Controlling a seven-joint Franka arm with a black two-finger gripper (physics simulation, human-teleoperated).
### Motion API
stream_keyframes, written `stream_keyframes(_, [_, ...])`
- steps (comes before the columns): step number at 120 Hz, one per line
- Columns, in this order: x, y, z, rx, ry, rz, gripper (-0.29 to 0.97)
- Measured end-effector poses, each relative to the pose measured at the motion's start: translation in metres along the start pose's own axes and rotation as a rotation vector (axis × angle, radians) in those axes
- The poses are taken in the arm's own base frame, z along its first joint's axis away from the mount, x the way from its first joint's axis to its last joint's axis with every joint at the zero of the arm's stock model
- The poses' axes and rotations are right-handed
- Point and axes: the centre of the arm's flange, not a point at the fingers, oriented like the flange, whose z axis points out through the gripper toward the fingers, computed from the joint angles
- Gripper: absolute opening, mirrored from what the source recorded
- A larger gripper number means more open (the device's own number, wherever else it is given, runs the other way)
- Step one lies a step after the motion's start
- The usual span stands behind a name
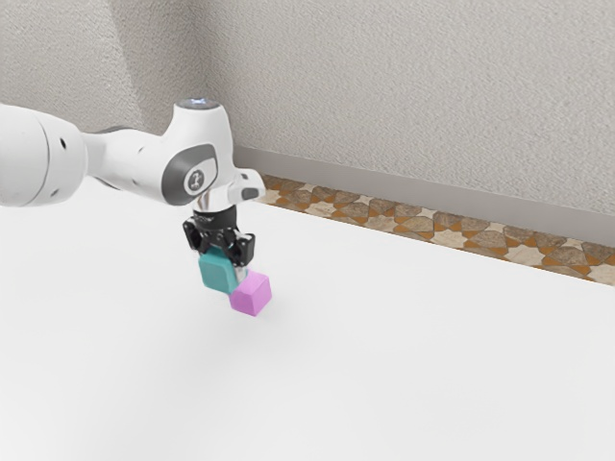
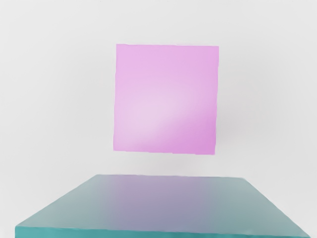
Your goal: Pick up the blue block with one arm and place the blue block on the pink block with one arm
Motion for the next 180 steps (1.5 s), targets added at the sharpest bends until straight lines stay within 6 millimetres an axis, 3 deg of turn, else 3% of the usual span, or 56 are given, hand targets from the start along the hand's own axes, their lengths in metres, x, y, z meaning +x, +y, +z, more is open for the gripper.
stream_keyframes(13, [0.020, -0.009, 0.009, 0.009, -0.017, 0.012, 0.38])
stream_keyframes(26, [0.049, 0.001, 0.021, 0.013, -0.032, 0.048, 0.38])
stream_keyframes(51, [0.063, -0.003, 0.043, 0.006, -0.077, 0.082, 0.38])
stream_keyframes(76, [0.084, 0.006, 0.039, 0.004, -0.065, 0.124, 0.38])
stream_keyframes(117, [0.084, 0.003, 0.055, -0.004, -0.103, 0.126, 0.41])
stream_keyframes(138, [0.084, 0.003, 0.055, -0.004, -0.107, 0.137, 0.53])
stream_keyframes(157, [0.084, 0.001, 0.033, 0.002, -0.088, 0.147, 0.61])
stream_keyframes(180, [0.072, 0.007, -0.046, 0.013, -0.011, 0.180, 0.65])
